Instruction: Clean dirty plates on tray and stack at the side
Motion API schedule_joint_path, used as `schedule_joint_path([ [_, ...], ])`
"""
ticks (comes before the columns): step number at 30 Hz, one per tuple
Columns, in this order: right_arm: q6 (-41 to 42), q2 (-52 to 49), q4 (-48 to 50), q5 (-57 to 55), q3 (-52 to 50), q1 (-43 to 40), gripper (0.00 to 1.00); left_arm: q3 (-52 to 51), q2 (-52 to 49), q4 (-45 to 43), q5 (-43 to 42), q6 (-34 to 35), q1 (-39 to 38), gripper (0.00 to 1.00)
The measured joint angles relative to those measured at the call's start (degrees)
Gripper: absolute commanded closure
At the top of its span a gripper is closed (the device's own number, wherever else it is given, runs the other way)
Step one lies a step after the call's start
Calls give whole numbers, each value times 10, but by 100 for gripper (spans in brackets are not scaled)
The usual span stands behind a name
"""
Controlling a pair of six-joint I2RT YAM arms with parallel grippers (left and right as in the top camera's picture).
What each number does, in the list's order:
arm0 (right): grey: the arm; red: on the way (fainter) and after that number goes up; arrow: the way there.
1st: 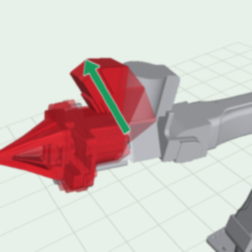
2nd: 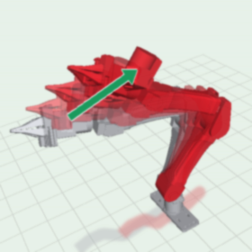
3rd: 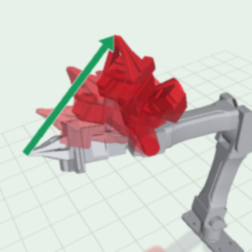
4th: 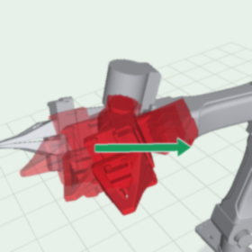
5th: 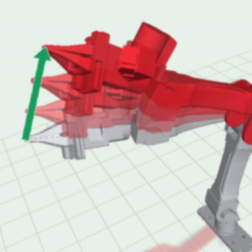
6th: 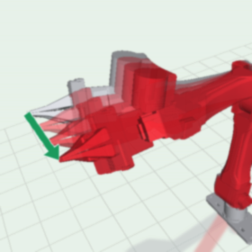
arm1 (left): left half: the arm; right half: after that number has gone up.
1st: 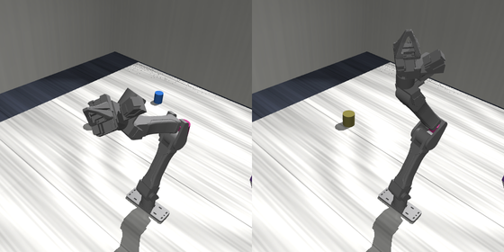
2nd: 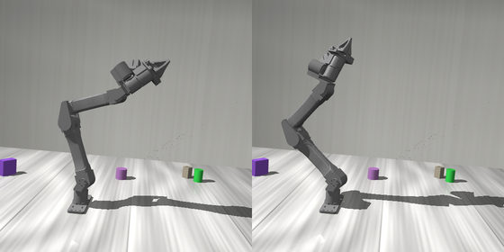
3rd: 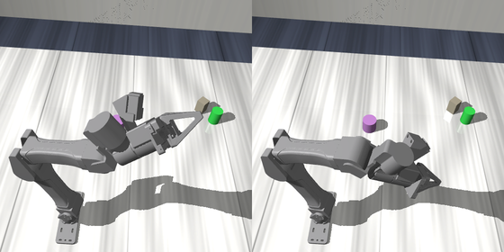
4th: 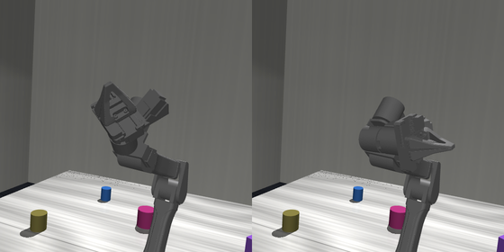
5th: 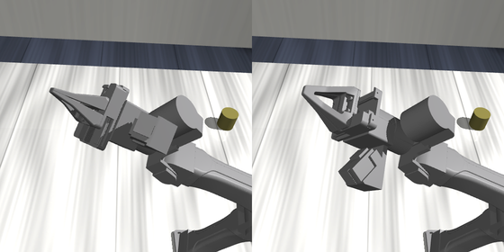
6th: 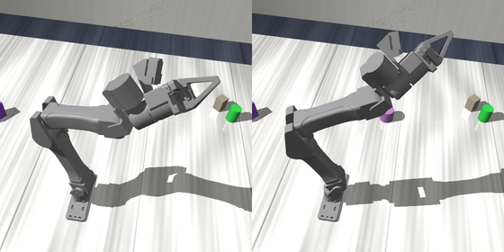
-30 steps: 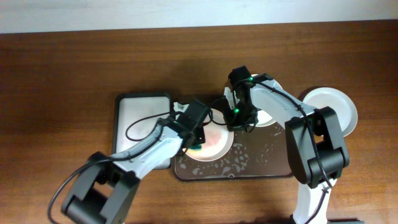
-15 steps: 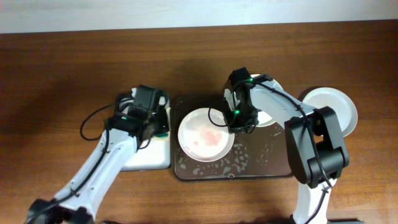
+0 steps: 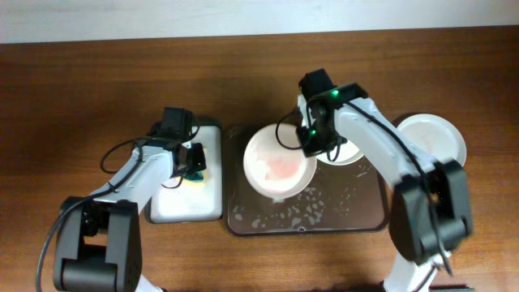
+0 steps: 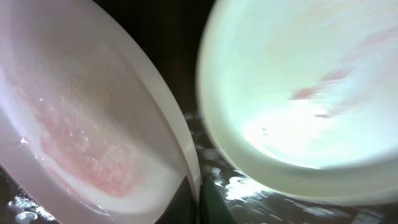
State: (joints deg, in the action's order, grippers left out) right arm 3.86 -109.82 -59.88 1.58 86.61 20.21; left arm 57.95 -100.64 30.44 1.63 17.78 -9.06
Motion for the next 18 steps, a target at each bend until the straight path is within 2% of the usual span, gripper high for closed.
schedule_joint_path([
  [1, 1, 19, -2, -31, 3, 6, 96, 0, 0, -1, -2, -1, 5, 79],
  [2, 4, 40, -2, -64, 5, 14, 96, 0, -1, -3, -2, -3, 10, 58],
  [3, 7, 59, -4, -99, 6, 24, 96, 0, -2, -6, -2, -4, 13, 44],
  [4, 11, 77, -4, -137, 6, 36, 96, 0, -3, -9, -2, -8, 16, 36],
  [7, 17, 101, -6, -227, 7, 70, 96, 0, -8, -15, -1, -10, 19, 30],
  [12, 20, 103, -8, -370, 7, 141, 96, 1, -29, -33, 6, -10, 19, 26],
  [14, 20, 103, -8, -398, 7, 159, 96, 1, -30, -41, 9, -10, 19, 30],
  [15, 20, 103, -6, -415, 7, 168, 96, 1, -32, -49, 12, -9, 19, 46],
  [17, 20, 103, -6, -433, 7, 178, 96, 1, -35, -59, 17, -9, 19, 100],
  [18, 22, 103, -6, -439, 7, 180, 96, 1, -37, -65, 18, -11, 19, 100],
])
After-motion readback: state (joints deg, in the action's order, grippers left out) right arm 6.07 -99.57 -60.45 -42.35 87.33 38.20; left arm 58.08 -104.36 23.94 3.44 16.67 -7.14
